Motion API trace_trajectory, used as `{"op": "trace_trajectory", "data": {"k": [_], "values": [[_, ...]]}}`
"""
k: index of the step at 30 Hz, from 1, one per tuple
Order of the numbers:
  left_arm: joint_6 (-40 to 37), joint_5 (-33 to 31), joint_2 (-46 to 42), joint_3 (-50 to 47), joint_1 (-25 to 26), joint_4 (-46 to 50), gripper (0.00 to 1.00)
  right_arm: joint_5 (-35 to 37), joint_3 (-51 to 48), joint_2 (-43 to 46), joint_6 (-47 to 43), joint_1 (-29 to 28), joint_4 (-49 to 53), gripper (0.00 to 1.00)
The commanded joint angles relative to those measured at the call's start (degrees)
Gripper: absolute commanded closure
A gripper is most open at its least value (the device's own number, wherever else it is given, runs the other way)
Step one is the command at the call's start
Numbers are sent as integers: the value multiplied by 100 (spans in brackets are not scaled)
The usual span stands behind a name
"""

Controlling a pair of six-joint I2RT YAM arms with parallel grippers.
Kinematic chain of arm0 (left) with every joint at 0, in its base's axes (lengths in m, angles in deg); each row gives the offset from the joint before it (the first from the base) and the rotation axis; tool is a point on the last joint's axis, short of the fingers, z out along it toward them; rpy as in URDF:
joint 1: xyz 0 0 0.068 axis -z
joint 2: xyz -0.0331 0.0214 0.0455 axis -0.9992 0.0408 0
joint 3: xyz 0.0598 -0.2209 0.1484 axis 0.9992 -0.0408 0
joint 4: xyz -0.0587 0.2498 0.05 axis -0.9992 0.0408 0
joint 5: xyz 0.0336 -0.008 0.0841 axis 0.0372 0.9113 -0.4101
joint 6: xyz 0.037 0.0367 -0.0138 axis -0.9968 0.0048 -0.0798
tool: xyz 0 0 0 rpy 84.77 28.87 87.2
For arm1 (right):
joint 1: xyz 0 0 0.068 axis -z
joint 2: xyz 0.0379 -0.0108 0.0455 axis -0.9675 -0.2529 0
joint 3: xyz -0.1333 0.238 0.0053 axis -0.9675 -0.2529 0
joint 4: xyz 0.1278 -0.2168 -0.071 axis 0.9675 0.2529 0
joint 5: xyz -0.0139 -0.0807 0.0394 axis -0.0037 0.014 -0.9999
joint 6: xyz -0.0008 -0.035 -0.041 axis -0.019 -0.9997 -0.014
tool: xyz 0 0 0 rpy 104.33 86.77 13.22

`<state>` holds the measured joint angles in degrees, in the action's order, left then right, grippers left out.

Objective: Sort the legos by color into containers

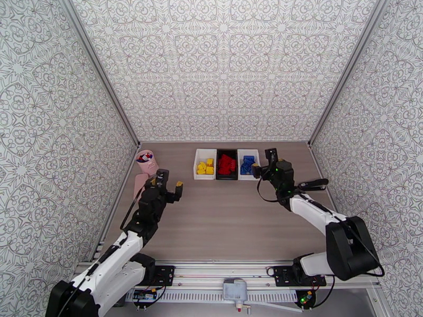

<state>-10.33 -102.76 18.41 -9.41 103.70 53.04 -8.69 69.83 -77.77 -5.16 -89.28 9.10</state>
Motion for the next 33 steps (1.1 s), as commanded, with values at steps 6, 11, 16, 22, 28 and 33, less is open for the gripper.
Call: {"op": "trace_trajectory", "data": {"k": [6,11,16,22,28,33], "values": [[263,310,1139,-774,-1062,-1944,0,566,-1098,-213,34,733,-1152,0],[524,932,1635,-708,-1618,-2490,1,497,-1335,-581,192,908,-1781,0],[525,1114,2329,-402,-1726,-2938,0,-37,-1789,-656,256,1129,-2599,0],[566,1084,3599,-82,-1839,-3680,0,-359,-1908,-731,149,1165,-2890,1],[694,1330,3508,25,-1985,-3280,0,-457,-1767,-787,233,1236,-2675,0],[667,1279,3501,36,-1951,-3232,0,-477,-1753,-784,237,1262,-2640,1]]}}
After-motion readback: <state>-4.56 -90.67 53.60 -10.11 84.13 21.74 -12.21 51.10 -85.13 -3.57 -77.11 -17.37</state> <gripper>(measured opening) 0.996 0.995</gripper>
